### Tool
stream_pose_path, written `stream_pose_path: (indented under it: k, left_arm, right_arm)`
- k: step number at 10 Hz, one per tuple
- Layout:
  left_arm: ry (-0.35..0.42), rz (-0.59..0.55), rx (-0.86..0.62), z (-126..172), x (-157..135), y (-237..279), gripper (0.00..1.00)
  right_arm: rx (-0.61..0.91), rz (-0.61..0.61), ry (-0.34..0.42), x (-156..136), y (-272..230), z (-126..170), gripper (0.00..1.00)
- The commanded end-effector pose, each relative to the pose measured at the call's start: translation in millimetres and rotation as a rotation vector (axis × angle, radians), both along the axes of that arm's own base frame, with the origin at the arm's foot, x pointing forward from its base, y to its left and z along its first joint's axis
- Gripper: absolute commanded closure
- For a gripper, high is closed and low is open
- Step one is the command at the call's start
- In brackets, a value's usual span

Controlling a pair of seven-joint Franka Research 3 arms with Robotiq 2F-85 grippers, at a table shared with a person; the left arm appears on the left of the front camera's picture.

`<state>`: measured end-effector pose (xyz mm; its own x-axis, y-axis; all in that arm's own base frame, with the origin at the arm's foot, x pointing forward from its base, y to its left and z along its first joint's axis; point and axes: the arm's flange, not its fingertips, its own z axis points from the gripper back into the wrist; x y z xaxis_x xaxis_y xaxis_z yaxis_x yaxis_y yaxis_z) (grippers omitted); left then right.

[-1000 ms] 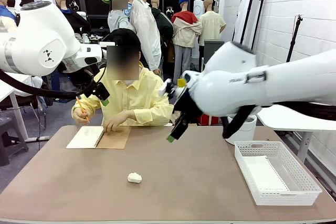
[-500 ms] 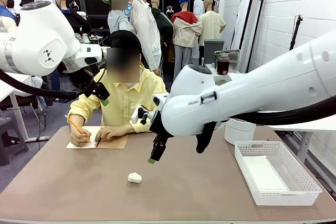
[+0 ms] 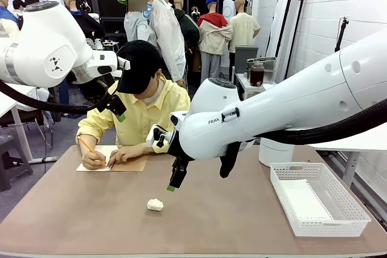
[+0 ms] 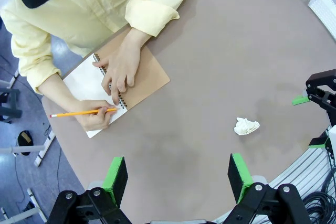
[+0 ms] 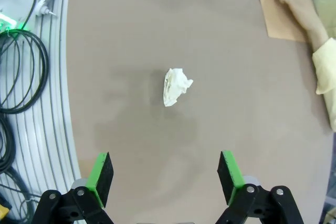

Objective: Sort the paper based on its condition.
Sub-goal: If a person hands you a paper, place it in the Organizing basket , and if it's crumpled, put it in the Trash can.

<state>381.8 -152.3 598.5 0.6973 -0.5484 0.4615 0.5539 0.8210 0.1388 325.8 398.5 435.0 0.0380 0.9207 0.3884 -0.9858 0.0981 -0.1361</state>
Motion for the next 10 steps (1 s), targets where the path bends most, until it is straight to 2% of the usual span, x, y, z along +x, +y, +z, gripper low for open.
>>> stream_pose_path:
  k: [1, 3, 6, 10]
  left_arm:
    - [-0.003, 0.000, 0.000, 1.5, 0.7, 1.9, 0.00]
    - [-0.003, 0.000, 0.000, 1.5, 0.7, 1.9, 0.00]
    - [-0.003, 0.000, 0.000, 1.5, 0.7, 1.9, 0.00]
    - [-0.003, 0.000, 0.000, 1.5, 0.7, 1.9, 0.00]
  right_arm:
    - [0.005, -0.004, 0.005, -2.5, -3.2, 0.2, 0.00]
    - [0.000, -0.001, -0.001, 0.1, -0.1, 0.1, 0.00]
    - [-0.020, 0.021, 0.059, 18.2, 30.8, -37.1, 0.00]
    - [-0.077, 0.040, 0.095, 31.8, 55.2, -66.6, 0.00]
